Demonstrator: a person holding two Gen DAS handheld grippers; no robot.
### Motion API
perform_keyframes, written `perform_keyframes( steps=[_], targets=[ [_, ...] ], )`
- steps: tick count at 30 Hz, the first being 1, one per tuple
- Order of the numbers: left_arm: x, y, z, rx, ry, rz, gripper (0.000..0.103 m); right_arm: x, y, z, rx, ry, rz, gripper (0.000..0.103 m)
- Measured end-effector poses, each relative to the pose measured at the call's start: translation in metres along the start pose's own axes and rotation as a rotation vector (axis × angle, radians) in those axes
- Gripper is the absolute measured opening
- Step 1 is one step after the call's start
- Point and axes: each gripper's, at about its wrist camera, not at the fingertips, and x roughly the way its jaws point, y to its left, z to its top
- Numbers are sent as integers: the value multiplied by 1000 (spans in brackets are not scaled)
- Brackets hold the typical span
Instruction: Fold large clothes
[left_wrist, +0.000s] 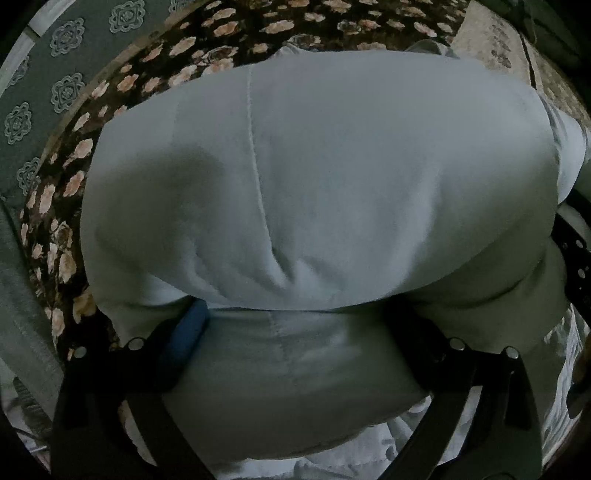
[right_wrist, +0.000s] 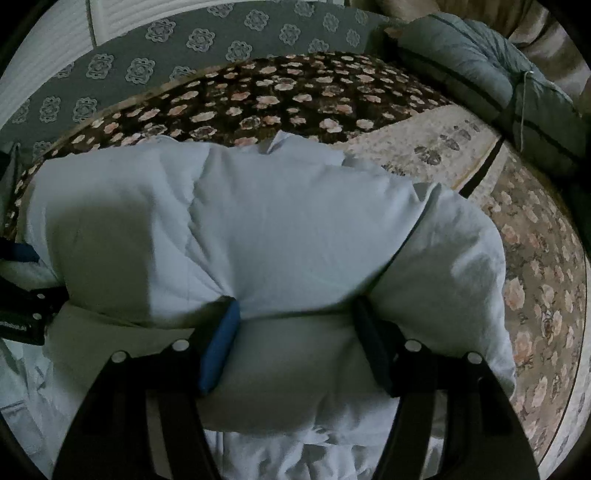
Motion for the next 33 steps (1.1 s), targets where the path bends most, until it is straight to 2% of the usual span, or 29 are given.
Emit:
perform_keyframes(
  steps=[8,14,17,18,20,21,23,25,27,29,33],
  targets=[
    [12,-7,19,4,22,15,100,8,0,2,5,6,2,65],
    [10,-3,25,0,31,-12,100,5,-2,7,11,25,18,65],
    [-18,9,16,-10,-15,-61,94,-15,-11,13,35,22,73,66],
    [-32,14,13,-15,-47,-86,94,-27,-18,17,66,-4,93,66],
    [-59,24,11,-25,-133,-105,95,-44,-29,25,114,-71,101,72],
    [-70,32,16,-38,-172,-110,95,-49,-34,32,150,-97,99,80],
    [-73,45,32,-79,-187,-109,95,-46,-37,46,202,-93,135,80],
    [-62,52,45,-117,-142,-105,92,-31,-27,62,202,-63,178,80],
    [-36,49,58,-130,-76,-130,91,-4,-8,71,120,-3,141,80],
    [-16,48,64,-140,-38,-119,92,16,-1,70,62,30,124,80],
    [-8,43,66,-115,-5,-97,93,33,-23,77,40,54,82,77]
  ],
)
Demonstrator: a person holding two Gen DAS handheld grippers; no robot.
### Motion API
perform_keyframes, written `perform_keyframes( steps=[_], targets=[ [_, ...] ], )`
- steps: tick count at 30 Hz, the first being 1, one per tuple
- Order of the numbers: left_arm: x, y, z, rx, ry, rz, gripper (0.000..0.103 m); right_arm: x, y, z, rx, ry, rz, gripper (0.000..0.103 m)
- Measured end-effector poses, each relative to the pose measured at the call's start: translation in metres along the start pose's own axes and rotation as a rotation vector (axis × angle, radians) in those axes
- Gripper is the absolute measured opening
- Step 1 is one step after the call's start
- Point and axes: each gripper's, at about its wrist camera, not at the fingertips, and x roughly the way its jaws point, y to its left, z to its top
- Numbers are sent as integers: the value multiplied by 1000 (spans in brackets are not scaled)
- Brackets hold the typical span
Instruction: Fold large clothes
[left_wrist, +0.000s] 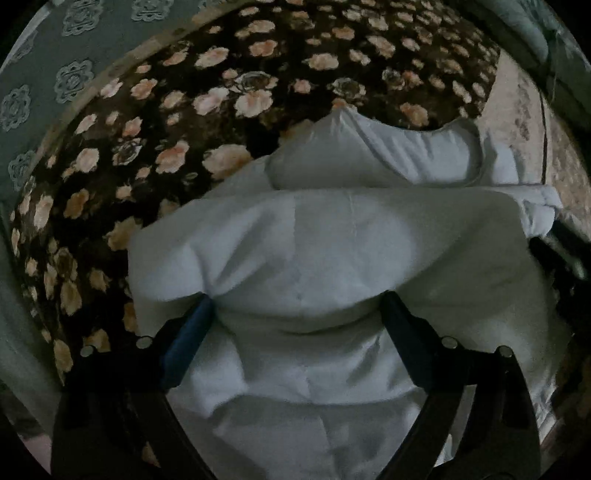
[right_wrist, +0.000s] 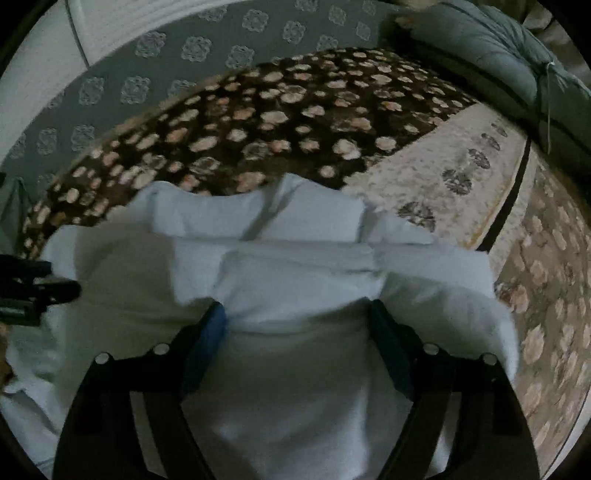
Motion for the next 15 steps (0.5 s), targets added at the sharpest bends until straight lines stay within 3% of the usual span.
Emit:
perform_keyframes(
  steps=[3,6,7,8,9,10,11,13,15],
  targets=[
    [24,7,22,-29,74,-38,96,2,-26,5,46,31,-27,76],
    [16,18,24,-34,108,-69,89,-6,-45,8,96,58,-10,60],
    [7,20,21,-26,90,-67,81,-17,-47,6,99,38,-39,59],
    [-6,22,15,-15,58,-64,80,-30,-47,2,101,-5,-55,60],
    [-20,24,6,1,15,-58,82,-51,-43,-5,106,-74,-52,62],
    [-38,25,-9,27,-55,-47,91,-63,-38,-12,101,-114,-35,67],
    [-50,26,-22,39,-109,-33,99,-77,-29,-20,89,-163,-11,71],
    [-69,33,-56,53,-213,0,100,-105,1,-44,60,-269,54,78],
    [-71,36,-79,50,-239,3,100,-118,35,-66,16,-321,168,78]
  ],
)
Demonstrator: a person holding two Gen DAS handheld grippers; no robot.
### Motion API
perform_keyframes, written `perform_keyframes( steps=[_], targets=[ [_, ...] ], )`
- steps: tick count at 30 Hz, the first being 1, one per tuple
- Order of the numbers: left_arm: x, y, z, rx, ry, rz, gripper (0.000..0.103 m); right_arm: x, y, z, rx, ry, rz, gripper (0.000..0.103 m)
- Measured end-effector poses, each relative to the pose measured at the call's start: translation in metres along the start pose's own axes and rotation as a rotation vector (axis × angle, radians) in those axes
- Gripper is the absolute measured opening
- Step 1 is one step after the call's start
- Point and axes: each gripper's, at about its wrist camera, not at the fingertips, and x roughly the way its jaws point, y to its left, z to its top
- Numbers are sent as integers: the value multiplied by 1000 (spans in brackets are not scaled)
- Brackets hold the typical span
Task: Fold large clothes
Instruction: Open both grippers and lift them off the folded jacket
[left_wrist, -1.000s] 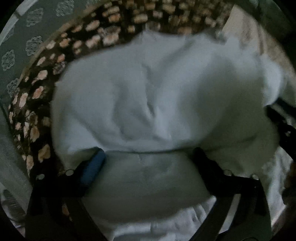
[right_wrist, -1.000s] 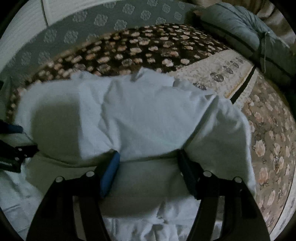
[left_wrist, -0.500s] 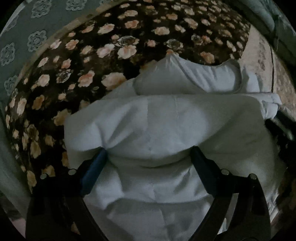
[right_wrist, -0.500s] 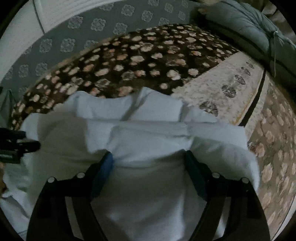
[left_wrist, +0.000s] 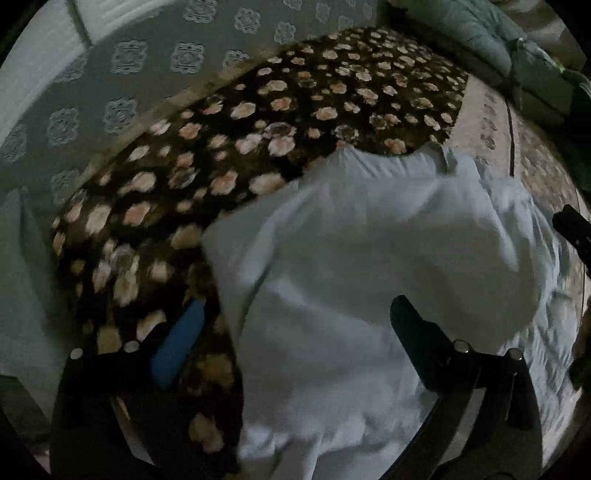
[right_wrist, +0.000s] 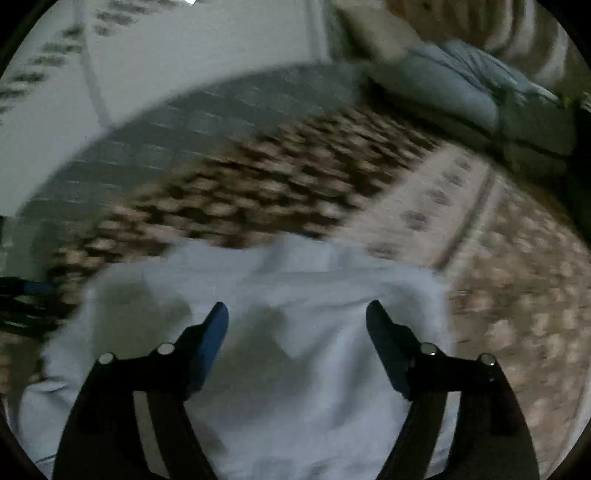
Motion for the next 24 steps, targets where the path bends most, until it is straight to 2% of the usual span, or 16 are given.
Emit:
perform_keyframes(
  steps=[1,2,3,5,6,8,9,12,14,16,18,19,20,21,24],
  targets=[
    [-2,4,-16,-7,10,-14,100,1,25,-13,-39,-8,51,78],
    [4,0,-22,-3,25,-23,97,6,43,-22,-82,1,64,78],
    [14,-5,-30,17,50,-1,97,15,57,-31,-132,30,74,78],
    [28,-11,-38,44,85,55,96,39,73,-48,-231,106,25,76],
    [36,-11,-43,46,99,72,96,44,72,-56,-256,109,1,76],
    [43,-5,-48,32,116,40,97,50,54,-67,-266,117,-40,76],
    [44,-1,-50,18,118,19,97,48,41,-67,-238,122,-18,76],
    [43,10,-52,-12,111,-36,97,24,-2,-64,-210,82,-126,76],
    [43,10,-52,-8,105,-44,97,17,-42,-64,-144,89,-166,76],
    [39,10,-54,3,99,-40,97,10,-95,-66,-24,110,-185,76],
    [37,4,-51,21,90,-17,97,7,-126,-68,47,145,-255,78],
    [35,1,-52,28,86,-7,97,4,-144,-66,106,159,-248,78],
    [32,0,-49,38,82,2,96,0,-147,-65,133,155,-259,78],
    [28,-4,-46,63,70,11,96,-9,-144,-56,152,116,-272,78],
    [11,-8,-29,103,1,36,97,-20,-105,-29,110,5,-220,81]
  ],
)
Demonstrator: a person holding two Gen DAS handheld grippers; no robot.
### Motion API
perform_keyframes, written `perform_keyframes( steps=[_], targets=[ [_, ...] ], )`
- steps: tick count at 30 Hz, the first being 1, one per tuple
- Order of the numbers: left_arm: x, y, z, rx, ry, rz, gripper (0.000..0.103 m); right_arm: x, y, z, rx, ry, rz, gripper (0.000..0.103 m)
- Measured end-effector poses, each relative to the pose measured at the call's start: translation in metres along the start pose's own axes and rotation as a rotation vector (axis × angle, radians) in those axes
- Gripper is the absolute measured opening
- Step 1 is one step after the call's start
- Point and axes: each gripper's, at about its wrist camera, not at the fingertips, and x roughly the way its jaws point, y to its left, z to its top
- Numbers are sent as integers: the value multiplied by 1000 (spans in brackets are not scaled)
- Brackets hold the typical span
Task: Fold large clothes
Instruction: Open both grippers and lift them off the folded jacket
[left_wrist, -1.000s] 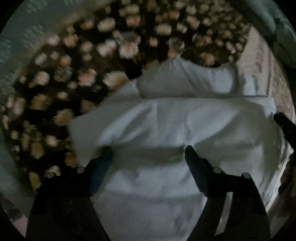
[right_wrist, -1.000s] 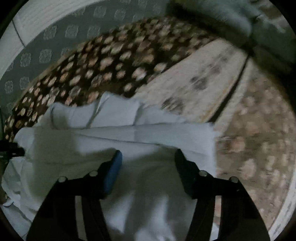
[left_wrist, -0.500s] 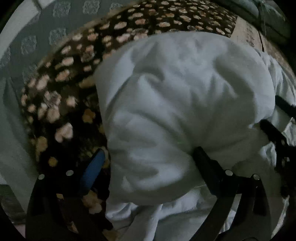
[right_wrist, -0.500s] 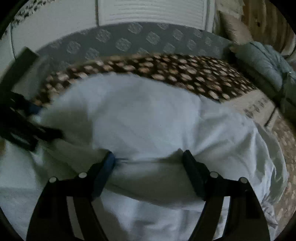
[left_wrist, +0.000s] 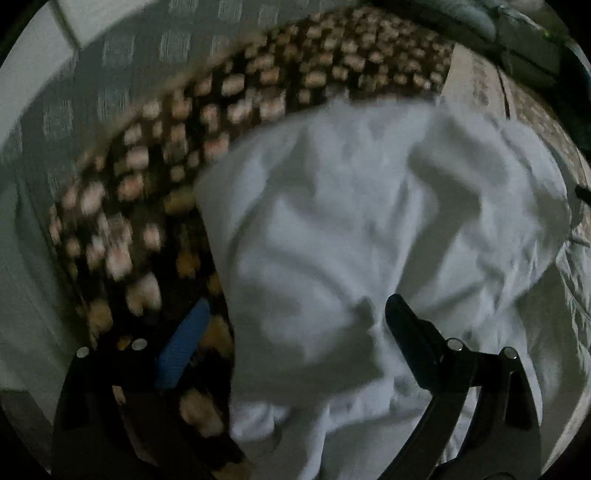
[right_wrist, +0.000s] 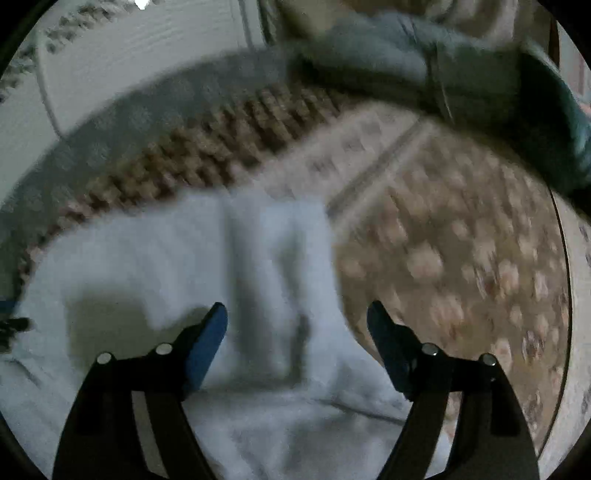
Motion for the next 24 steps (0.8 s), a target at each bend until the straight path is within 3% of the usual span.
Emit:
perform_keyframes(
  steps=[2,4,6,7,10,14,15,18,19,21,22,24],
  targets=[
    [3,-4,22,-23,12,-40,97,9,40,19,-28,-20,41,90],
    [14,-13,50,-72,42,-91,98,30,75,29,-45,29,96,91],
    [37,-19,72,-118,118,-65,98,62,104,35,-111,106,126,91],
    [46,-19,76,-134,146,-52,98,75,112,34,-142,131,99,91],
    [66,-3,77,-196,189,-59,100,96,95,27,-165,169,34,91],
    [77,14,69,-203,228,-68,100,102,29,30,-82,187,-14,90],
    [80,14,70,-205,236,-71,100,101,17,30,-66,202,7,86],
    [79,14,75,-185,260,-54,100,98,-3,37,-31,243,19,55],
    [78,11,78,-181,260,-48,100,91,-6,38,-14,243,12,52],
    [67,7,77,-159,245,-31,100,74,-7,38,3,216,4,57],
    [54,6,69,-132,223,-20,100,61,-2,35,-8,191,-12,70],
    [36,0,53,-89,191,-12,100,38,8,24,-31,133,21,81]
  ],
)
